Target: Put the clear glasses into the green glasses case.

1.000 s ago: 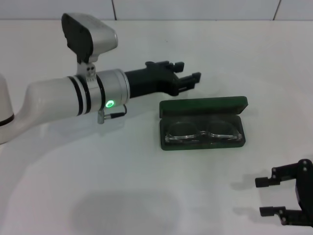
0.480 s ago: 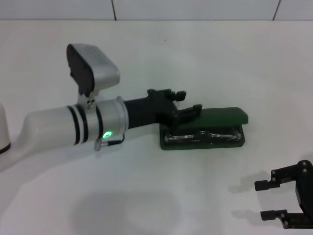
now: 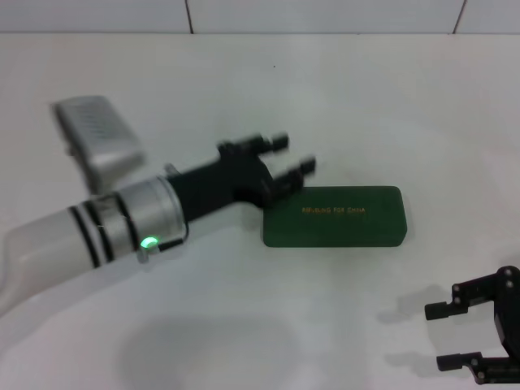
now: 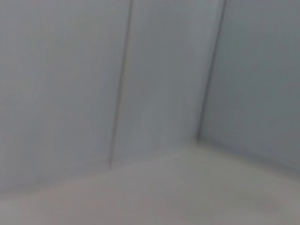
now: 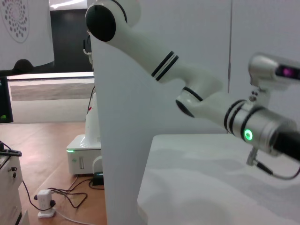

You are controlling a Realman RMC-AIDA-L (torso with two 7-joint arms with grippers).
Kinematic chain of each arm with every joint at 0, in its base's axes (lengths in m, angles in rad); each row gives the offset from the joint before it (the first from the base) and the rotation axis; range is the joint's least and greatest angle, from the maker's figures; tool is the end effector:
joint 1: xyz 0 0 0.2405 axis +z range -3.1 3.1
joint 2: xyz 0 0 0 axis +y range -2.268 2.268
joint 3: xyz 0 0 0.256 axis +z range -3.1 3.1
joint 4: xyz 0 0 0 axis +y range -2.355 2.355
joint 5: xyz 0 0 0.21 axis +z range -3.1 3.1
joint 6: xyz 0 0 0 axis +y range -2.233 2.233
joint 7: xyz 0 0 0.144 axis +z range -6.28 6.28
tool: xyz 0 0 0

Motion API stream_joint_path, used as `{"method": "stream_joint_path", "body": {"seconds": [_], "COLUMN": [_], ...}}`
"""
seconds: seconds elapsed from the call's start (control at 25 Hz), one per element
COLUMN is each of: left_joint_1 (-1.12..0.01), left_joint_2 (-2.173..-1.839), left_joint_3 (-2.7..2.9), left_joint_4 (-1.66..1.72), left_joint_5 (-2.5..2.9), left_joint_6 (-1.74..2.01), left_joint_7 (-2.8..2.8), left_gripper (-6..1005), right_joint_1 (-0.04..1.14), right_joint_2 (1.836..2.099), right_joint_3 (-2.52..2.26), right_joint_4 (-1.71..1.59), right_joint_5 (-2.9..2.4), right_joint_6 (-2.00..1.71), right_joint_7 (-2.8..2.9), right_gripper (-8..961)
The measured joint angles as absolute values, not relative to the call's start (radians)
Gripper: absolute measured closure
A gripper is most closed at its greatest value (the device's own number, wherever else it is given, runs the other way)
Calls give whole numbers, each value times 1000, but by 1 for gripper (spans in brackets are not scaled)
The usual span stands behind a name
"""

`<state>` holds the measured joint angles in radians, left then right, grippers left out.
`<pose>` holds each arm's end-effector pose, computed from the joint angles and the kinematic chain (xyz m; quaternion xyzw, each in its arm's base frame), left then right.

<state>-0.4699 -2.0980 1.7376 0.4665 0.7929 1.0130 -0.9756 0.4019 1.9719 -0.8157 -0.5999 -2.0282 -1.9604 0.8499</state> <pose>-0.2256 0.3254 -0.1011 -0.9061 -0.2081 -0.3043 0.2075 0.2888 0.2427 0.0221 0.9671 0.0279 -0.2528 0.0062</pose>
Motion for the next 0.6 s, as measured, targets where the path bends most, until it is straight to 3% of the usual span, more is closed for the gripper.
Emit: {"method": "stream_joint_path", "body": {"seconds": [0.24,0.6], "left_joint_1": [-419,-370], "left_joint_2": [-2076,-1974], "left_joint_3": [1703,1685], "left_joint_4": [428,312], "left_joint_5": [615,668], "left_joint_6": [1335,1669], "left_joint_7": [-847,-785], "left_gripper": [428,428], "right_joint_1": [389,403], "right_joint_2": [1981,1999], "right_joint_3": [-778,-664], "right_joint_4": [-617,-600], "right_joint_5": [-1946,-1776], "right_joint_6": [-1967,-2056], "right_joint_7": [842,857], "right_gripper": [452,423]}}
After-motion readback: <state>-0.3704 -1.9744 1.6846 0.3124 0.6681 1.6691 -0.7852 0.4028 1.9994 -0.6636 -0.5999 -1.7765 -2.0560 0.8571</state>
